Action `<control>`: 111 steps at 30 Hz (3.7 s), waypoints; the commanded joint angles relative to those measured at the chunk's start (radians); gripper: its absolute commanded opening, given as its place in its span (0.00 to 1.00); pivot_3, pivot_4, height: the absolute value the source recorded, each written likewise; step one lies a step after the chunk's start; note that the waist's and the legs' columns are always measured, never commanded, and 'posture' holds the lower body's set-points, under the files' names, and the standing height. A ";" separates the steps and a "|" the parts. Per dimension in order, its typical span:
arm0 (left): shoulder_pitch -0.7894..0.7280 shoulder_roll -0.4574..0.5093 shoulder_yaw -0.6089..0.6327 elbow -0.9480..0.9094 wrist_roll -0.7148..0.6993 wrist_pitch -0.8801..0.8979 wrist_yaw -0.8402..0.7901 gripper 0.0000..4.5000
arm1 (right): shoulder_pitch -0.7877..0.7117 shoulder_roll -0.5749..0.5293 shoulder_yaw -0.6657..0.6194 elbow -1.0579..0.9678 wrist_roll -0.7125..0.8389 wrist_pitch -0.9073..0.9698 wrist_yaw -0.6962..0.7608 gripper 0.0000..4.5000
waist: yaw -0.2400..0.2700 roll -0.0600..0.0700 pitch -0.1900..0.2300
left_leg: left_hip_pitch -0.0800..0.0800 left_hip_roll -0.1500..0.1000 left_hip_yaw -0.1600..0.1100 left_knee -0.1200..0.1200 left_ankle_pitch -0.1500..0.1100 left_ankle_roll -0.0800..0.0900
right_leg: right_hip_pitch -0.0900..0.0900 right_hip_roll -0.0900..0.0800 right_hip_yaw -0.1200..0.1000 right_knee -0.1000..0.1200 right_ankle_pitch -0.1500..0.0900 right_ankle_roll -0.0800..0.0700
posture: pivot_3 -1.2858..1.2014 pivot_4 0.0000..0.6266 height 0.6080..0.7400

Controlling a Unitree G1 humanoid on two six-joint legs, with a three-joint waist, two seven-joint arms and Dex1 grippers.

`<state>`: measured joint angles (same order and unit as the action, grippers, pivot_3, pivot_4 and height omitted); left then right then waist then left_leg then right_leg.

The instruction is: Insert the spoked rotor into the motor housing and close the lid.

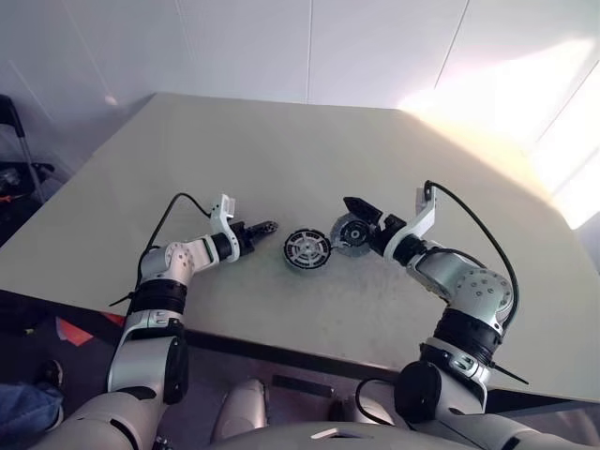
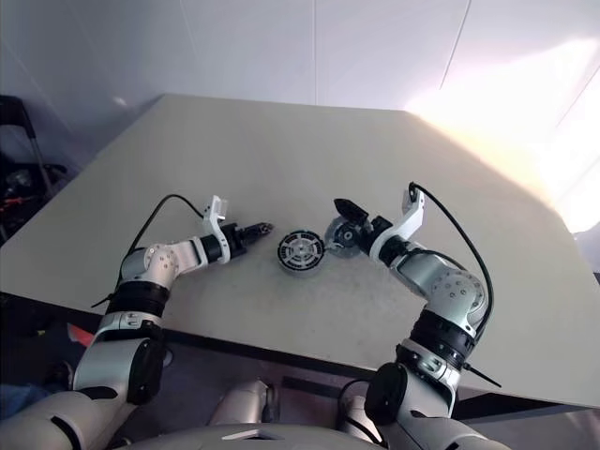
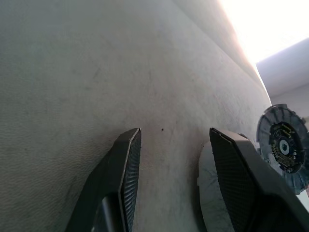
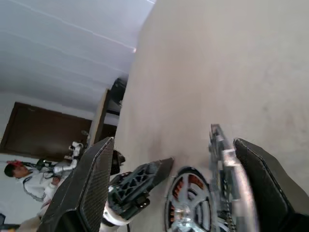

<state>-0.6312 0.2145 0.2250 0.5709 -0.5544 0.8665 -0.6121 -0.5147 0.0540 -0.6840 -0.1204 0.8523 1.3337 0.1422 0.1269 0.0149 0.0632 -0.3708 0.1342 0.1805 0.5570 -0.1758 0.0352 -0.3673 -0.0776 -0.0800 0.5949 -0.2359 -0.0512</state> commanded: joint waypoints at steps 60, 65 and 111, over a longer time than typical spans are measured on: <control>-0.053 0.035 0.028 0.045 0.022 -0.089 -0.009 0.54 | 0.097 -0.395 0.941 0.224 -0.704 -0.945 0.578 0.69 | -0.003 -0.006 0.003 | -0.007 0.002 -0.002 0.024 -0.009 0.015 | 0.000 0.000 -0.001 0.011 0.002 -0.004 | 0.52 0.00 1.00; -0.054 0.035 0.030 0.053 0.022 -0.094 -0.007 0.54 | 0.105 -0.418 0.923 0.162 -0.673 -0.931 0.627 0.69 | -0.002 -0.006 0.003 | -0.006 0.002 -0.002 0.024 -0.009 0.015 | 0.001 0.000 -0.001 0.011 0.002 -0.004 | 0.52 0.00 1.00; -0.003 0.005 0.013 0.011 0.025 -0.087 0.003 0.54 | 0.065 -0.417 0.913 0.106 -0.702 -0.889 0.644 0.69 | -0.003 -0.006 0.003 | -0.007 0.002 -0.002 0.024 -0.010 0.016 | 0.000 0.000 -0.001 0.011 0.002 -0.004 | 0.52 0.00 1.00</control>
<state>-0.6378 0.2195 0.2385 0.6072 -0.5266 0.7742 -0.6067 -0.4133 -0.3534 0.2401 0.0553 0.1463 0.4556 0.7827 0.1244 0.0092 0.0664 -0.3777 0.1366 0.1787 0.5810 -0.1856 0.0515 -0.3669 -0.0778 -0.0807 0.6059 -0.2339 -0.0555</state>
